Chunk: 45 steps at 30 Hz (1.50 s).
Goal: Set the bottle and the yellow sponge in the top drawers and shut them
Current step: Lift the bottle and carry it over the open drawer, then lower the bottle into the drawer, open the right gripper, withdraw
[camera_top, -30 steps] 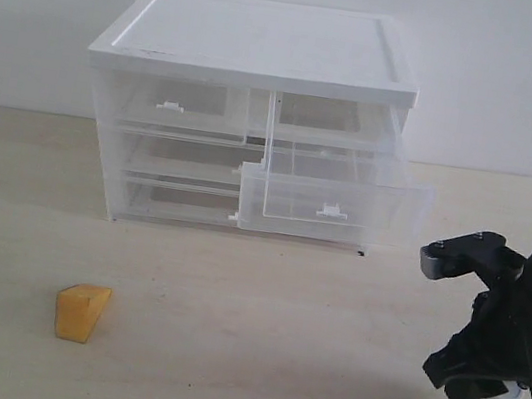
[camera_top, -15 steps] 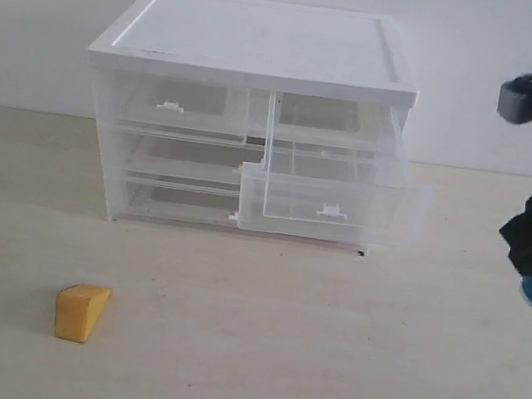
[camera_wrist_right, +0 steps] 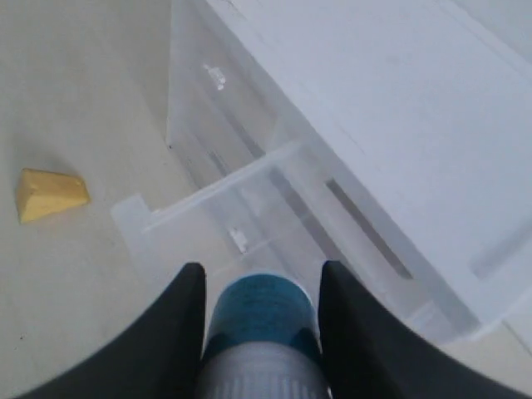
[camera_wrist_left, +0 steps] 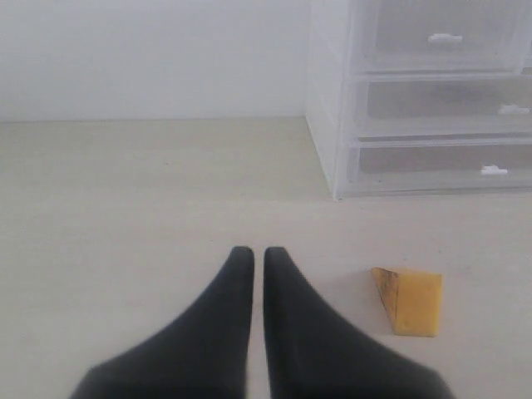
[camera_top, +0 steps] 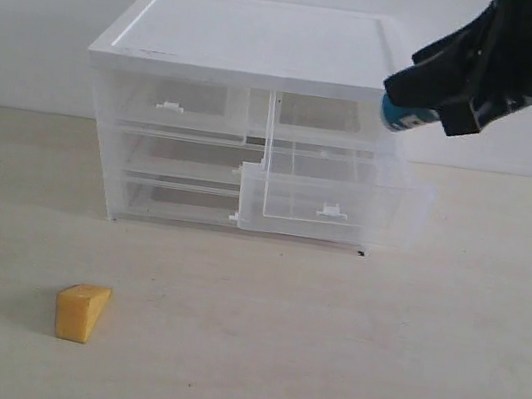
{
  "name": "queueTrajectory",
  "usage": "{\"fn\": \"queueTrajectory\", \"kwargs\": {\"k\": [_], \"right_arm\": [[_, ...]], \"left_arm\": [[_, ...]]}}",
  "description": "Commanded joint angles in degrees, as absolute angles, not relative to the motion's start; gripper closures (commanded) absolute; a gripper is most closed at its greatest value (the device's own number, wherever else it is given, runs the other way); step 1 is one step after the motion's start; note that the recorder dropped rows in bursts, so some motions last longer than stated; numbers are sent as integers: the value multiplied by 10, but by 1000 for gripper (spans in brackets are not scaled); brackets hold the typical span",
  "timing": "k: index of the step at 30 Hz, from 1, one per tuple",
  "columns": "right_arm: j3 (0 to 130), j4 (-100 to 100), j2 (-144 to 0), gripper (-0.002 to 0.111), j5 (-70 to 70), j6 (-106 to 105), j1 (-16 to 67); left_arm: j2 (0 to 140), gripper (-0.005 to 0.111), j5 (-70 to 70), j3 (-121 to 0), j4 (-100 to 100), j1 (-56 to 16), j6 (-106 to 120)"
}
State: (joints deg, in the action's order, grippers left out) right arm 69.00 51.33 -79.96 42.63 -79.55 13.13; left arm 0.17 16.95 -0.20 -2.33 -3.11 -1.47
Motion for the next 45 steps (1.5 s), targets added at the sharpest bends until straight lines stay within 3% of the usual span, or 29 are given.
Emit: {"fn": "queueTrajectory", "kwargs": {"k": [1,7,14,25,34,37,45], "right_arm": [[693,651,-849,108,420,-959,132],[703,791,-917,108,504,-1113,113],[790,822,-1033,108,670,-1110,63],[892,860,-1173,108,700,-1133,61],[901,866,-1201,108,700,-1144,62],[901,866,-1201,100,700,-1143,62],[901,866,-1201,60,700,-1129,63]], "left_arm": [[0,103,169,0,-19,-29,-13],[0,103,169,0,-19,-29,-13],[0,103,169,0,-19,-29,-13],[0,103,169,0,-19,-29,-13],[0,103,169,0,-19,-29,-13],[0,103,169,0,-19,-29,-13],[0,103,169,0,-19,-29,-13]]}}
